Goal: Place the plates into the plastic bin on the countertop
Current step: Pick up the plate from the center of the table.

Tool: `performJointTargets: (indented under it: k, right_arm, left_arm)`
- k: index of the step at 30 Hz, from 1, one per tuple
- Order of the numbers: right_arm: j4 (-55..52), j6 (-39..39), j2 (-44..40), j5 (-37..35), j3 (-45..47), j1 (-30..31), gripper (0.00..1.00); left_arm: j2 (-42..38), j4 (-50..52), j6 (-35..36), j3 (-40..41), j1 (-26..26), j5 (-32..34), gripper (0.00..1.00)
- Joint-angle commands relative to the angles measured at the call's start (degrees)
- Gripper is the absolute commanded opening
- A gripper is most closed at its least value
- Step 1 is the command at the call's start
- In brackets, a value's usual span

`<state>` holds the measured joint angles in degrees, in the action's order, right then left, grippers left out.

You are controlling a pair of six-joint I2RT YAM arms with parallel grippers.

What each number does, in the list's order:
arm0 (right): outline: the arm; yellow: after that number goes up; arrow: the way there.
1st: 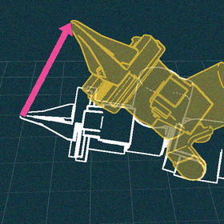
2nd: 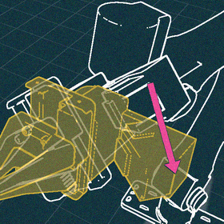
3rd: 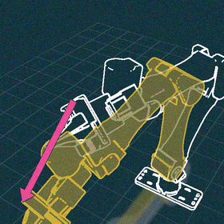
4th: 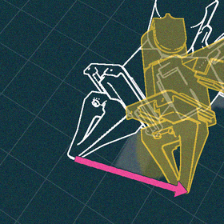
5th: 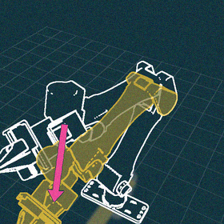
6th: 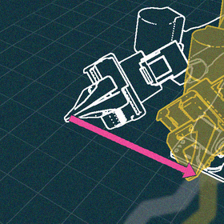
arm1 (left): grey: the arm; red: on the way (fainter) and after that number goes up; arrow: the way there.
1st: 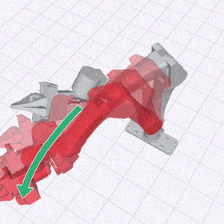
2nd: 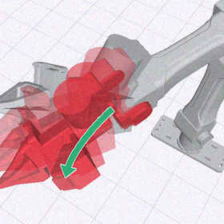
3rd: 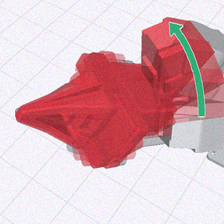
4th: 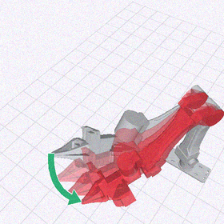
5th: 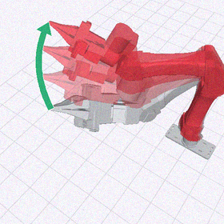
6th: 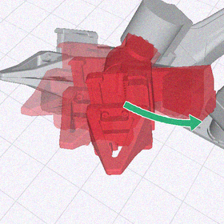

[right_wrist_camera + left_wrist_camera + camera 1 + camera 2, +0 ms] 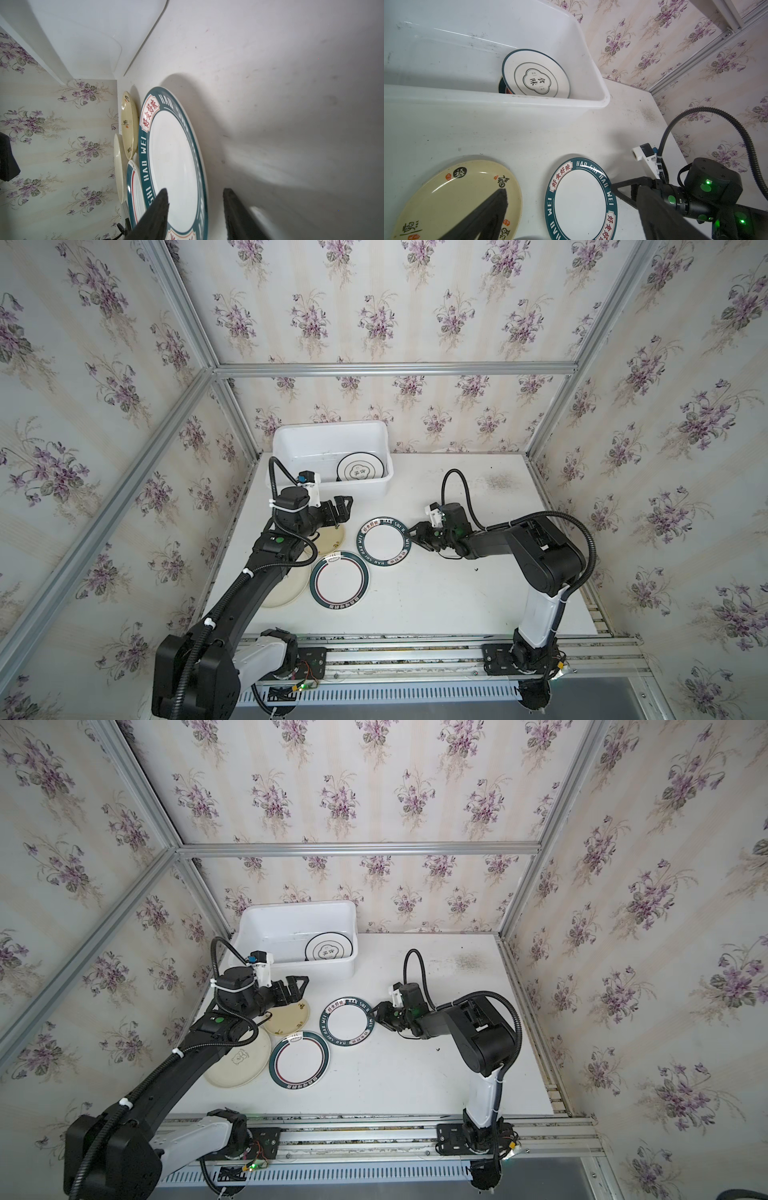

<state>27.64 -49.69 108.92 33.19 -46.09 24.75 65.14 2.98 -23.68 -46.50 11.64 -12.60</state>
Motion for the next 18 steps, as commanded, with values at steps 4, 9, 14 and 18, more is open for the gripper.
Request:
performJointTargets:
  k: [4,9,14,18]
  right_arm:
    - [-0.8,0.3,0.6,-2.3,-1.0,0.8,0.38]
    - [-3.5,1.5,0.5,-3.2,-2.1,1.7,0.32]
    - [-6.9,3.5,0.1,-5.8,-2.4,2.5,0.30]
    - [-9.7,5.2,-1.0,-8.2,-2.4,2.7,0.23]
  left_arm:
    - [0.2,-1.8,0.6,0.0,0.0,-0.6,1.00]
    - [0.2,-1.9,0.6,0.0,0.0,-2.1,1.00]
    - [0.7,-1.8,0.4,0.0,0.0,-2.2,1.00]
    - [1.4,-1.8,0.4,-0.2,0.0,-2.7,1.00]
